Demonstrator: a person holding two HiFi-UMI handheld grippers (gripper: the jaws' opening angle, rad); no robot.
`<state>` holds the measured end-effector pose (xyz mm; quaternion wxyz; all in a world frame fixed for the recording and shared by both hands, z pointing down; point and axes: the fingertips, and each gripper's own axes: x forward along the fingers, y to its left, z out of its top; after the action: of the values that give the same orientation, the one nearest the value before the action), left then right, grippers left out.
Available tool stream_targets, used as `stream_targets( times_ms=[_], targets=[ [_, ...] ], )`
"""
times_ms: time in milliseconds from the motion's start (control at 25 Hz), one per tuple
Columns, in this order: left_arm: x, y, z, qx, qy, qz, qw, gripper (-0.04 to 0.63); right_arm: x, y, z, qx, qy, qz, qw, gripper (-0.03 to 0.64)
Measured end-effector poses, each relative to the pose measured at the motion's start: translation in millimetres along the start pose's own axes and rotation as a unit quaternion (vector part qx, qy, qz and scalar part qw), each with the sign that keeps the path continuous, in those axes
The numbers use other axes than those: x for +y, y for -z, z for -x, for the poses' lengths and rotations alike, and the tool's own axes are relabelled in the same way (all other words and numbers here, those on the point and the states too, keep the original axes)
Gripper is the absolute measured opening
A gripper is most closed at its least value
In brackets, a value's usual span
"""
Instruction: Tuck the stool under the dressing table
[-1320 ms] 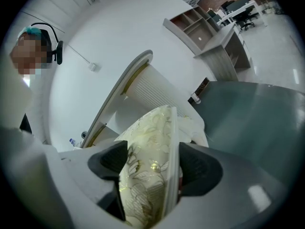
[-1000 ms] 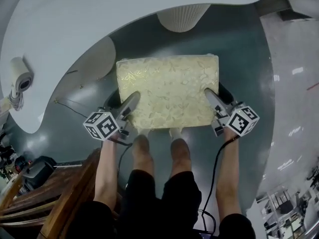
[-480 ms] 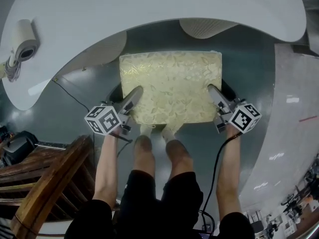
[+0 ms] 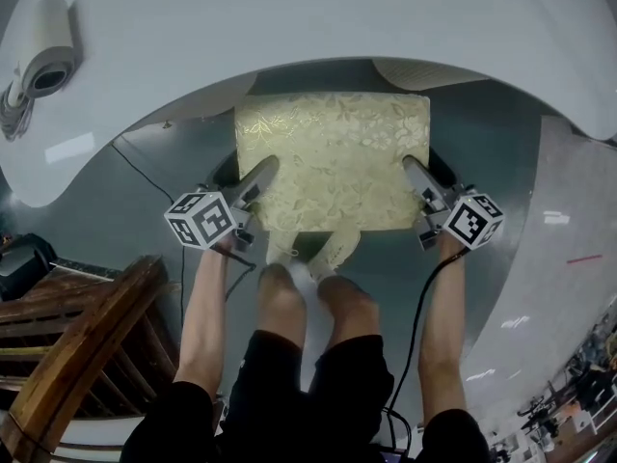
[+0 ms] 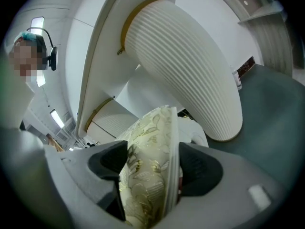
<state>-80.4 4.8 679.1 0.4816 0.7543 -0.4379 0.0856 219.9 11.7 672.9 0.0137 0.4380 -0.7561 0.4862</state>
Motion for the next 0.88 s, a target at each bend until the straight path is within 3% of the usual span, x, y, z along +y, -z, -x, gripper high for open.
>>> stream_targets(
  times_ms=[160, 320, 600, 880],
  targets=[
    [8, 0, 1, -0.004, -0.006, 0.009, 0.9999, 0.420, 0, -1, -11, 0.011, -0.006, 0.005, 1.000, 0.344],
    [68, -1, -21, -0.009, -0.026, 0.015, 0.9995, 0.420, -24, 17, -77, 0.025, -0.017, 0.000, 1.000, 0.344],
    [132, 6, -50, -0.011, -0.047, 0.027, 0.9985, 0.420, -58, 41, -145, 0.047, -0.024, -0.007, 0.999, 0.344],
    [149, 12, -52, -0.016, -0.052, 0.029, 0.9981, 0.422, -62, 50, -160, 0.051, -0.026, -0.001, 0.998, 0.344]
  ],
)
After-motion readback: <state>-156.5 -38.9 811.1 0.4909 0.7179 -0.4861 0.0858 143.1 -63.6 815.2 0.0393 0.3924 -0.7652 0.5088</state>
